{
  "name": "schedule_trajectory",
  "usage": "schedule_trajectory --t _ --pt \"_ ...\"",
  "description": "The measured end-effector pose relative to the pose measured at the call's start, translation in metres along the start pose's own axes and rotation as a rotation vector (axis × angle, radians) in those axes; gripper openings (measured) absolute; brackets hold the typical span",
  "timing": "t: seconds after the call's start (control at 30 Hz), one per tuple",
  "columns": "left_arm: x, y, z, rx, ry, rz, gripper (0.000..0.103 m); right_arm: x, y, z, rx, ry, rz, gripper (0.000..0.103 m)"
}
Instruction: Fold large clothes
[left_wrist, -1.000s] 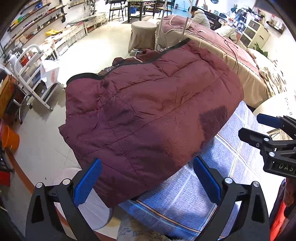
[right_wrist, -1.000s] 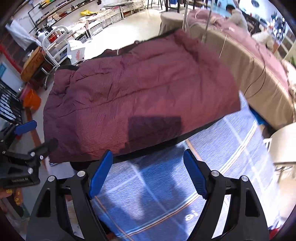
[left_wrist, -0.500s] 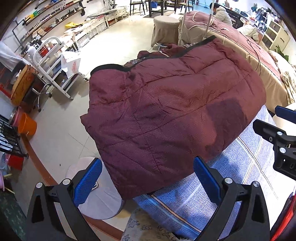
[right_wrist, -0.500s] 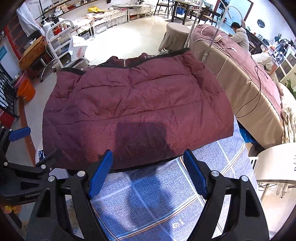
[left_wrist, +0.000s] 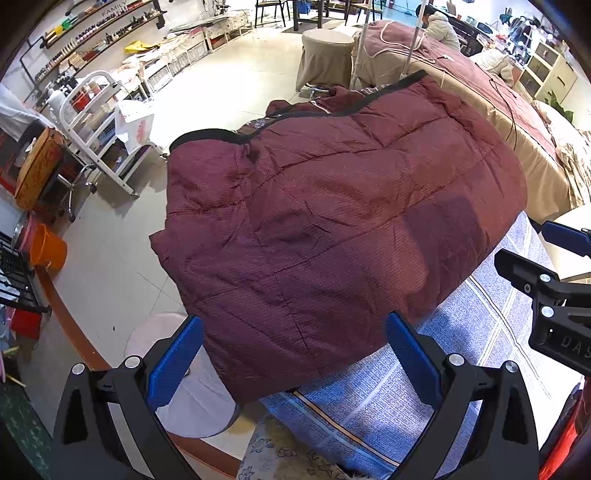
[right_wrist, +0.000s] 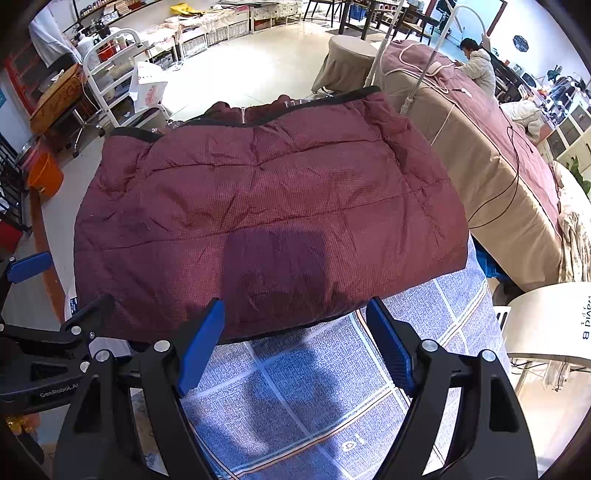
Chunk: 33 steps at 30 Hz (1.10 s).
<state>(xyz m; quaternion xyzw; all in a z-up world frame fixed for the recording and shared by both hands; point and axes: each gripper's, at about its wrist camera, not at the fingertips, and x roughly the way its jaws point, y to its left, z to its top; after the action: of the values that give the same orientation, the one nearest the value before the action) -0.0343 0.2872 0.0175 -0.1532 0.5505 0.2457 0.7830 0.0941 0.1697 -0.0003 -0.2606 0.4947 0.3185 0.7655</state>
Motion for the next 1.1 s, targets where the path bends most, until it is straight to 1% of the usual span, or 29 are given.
schedule_trajectory --t 0.43,1.1 --pt "-0.0011 -0.0061 0.0015 0.025 -0.014 0.024 0.097 0.002 -0.0026 -0.0001 0.016 0.004 -0.001 0.078" --pt "-0.0013 -0.0069 0.0016 0.034 -0.021 0.054 0.097 0.002 -0.0012 -0.0006 0.022 0.0 0.004 0.078"
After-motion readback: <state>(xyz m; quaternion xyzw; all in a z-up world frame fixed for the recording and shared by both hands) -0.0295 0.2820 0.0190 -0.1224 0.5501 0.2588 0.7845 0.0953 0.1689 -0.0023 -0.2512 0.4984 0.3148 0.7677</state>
